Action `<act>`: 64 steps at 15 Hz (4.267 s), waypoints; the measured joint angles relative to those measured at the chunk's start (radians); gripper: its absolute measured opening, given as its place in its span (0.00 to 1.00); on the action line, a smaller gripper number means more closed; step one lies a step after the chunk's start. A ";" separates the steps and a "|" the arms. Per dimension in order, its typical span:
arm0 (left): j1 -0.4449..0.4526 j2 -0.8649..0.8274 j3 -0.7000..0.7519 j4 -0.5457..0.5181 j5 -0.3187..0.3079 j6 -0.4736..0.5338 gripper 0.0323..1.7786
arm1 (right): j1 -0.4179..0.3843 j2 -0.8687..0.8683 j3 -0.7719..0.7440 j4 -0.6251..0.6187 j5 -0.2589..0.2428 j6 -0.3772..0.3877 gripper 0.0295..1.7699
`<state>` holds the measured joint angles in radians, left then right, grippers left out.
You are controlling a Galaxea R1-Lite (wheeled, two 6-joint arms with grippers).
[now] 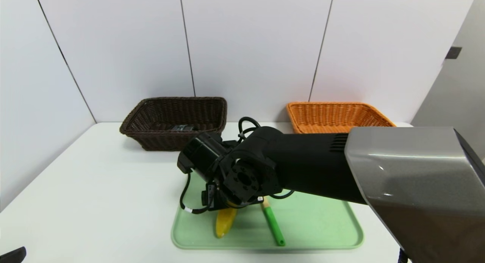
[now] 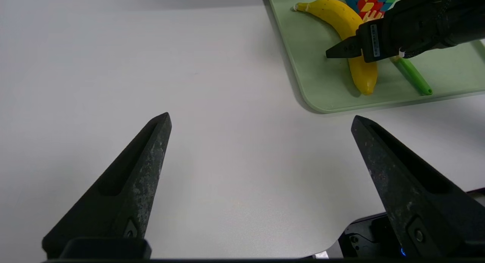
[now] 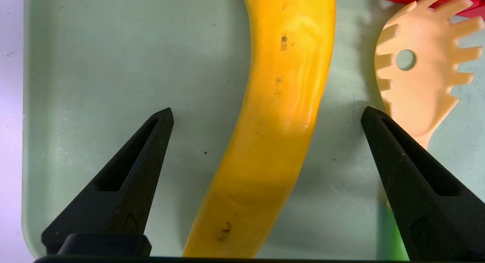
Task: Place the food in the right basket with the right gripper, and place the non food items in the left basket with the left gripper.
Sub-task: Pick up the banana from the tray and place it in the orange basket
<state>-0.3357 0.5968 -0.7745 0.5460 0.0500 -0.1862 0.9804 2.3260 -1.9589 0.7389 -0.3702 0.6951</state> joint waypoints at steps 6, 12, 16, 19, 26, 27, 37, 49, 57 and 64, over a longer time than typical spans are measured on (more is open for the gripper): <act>0.000 0.000 0.001 0.000 0.000 -0.001 0.95 | 0.001 0.003 0.000 0.000 0.000 -0.013 0.96; 0.000 0.006 0.004 -0.001 0.000 -0.003 0.95 | 0.001 0.004 0.000 -0.001 0.002 -0.023 0.48; 0.000 0.005 0.006 -0.001 0.000 -0.003 0.95 | 0.001 -0.010 0.002 0.002 0.004 -0.053 0.27; 0.000 0.003 0.006 0.000 0.002 -0.003 0.95 | 0.005 -0.026 0.002 0.000 0.002 -0.070 0.27; 0.001 0.001 0.007 0.001 0.002 -0.003 0.95 | 0.000 -0.118 0.003 -0.022 0.078 -0.107 0.27; 0.000 0.002 0.007 0.001 0.000 -0.003 0.95 | 0.000 -0.140 0.003 -0.022 0.098 -0.115 0.27; 0.000 0.095 0.001 -0.094 -0.055 0.002 0.95 | -0.137 -0.410 0.003 -0.096 0.144 -0.188 0.27; 0.000 0.180 0.000 -0.156 -0.063 0.002 0.95 | -0.605 -0.459 0.013 -0.164 0.334 0.193 0.27; 0.000 0.188 0.002 -0.156 -0.062 0.001 0.95 | -0.710 -0.388 0.014 -0.163 0.278 0.386 0.27; 0.000 0.186 -0.001 -0.156 -0.062 0.001 0.95 | -0.754 -0.324 0.016 -0.140 0.285 0.440 0.27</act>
<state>-0.3357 0.7832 -0.7753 0.3904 -0.0123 -0.1847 0.2264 2.0021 -1.9434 0.5989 -0.0851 1.1353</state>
